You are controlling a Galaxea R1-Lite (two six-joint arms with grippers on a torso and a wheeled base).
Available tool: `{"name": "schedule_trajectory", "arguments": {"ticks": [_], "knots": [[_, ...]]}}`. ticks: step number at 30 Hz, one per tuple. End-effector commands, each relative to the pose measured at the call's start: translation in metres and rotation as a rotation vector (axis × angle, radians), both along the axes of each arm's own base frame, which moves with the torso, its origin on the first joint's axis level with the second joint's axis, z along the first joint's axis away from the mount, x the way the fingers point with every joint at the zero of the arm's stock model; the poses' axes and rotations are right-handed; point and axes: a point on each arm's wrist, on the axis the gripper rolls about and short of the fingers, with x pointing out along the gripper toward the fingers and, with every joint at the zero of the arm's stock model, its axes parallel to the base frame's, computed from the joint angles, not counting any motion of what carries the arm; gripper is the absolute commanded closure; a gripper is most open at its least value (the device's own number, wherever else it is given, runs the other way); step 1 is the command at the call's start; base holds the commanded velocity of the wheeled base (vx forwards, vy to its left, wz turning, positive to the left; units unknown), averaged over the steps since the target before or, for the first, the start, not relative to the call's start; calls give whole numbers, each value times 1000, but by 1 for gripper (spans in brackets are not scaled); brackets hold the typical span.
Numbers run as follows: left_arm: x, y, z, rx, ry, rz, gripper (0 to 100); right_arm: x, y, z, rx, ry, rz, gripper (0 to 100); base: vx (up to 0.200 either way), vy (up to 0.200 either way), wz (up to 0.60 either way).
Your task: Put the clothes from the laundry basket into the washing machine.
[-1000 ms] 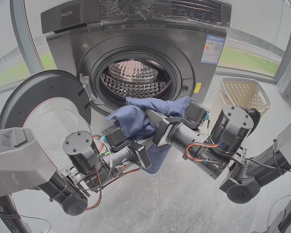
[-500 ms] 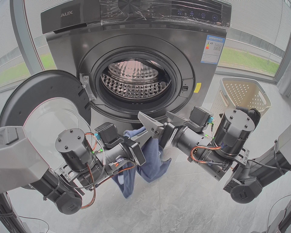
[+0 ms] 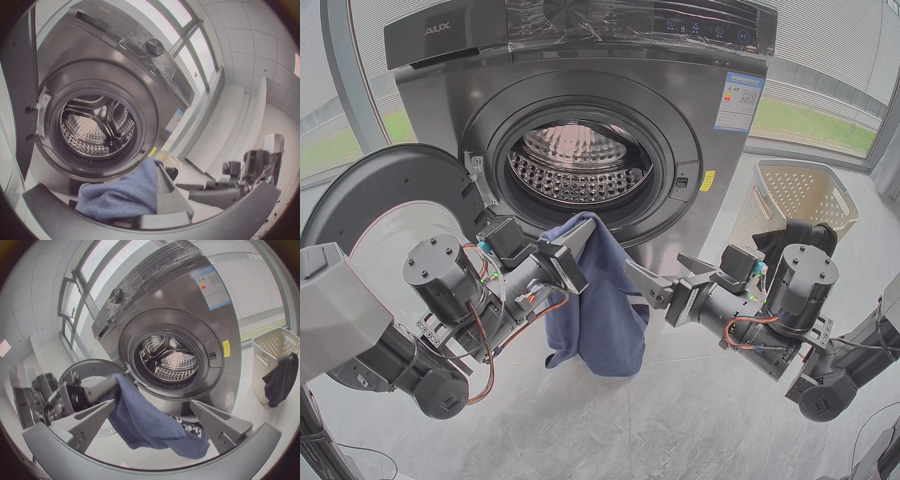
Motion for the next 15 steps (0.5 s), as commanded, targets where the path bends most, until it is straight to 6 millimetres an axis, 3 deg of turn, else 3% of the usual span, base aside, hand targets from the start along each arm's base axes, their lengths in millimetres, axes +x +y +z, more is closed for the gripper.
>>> {"name": "schedule_trajectory", "arguments": {"ticks": [1, 8, 15], "knots": [[7, -4, 19, -51, -64, 11, 100, -7, -9, -12, -48, 34, -6, 0, 0, 0, 0], [12, -7, 29, -73, -95, 14, 100, -14, -8, -24, -86, 72, 25, 0, 0, 0, 0], [15, -11, 33, -87, -104, 19, 100, -17, 28, -49, -129, 95, 116, 0, 0, 0, 0]]}}
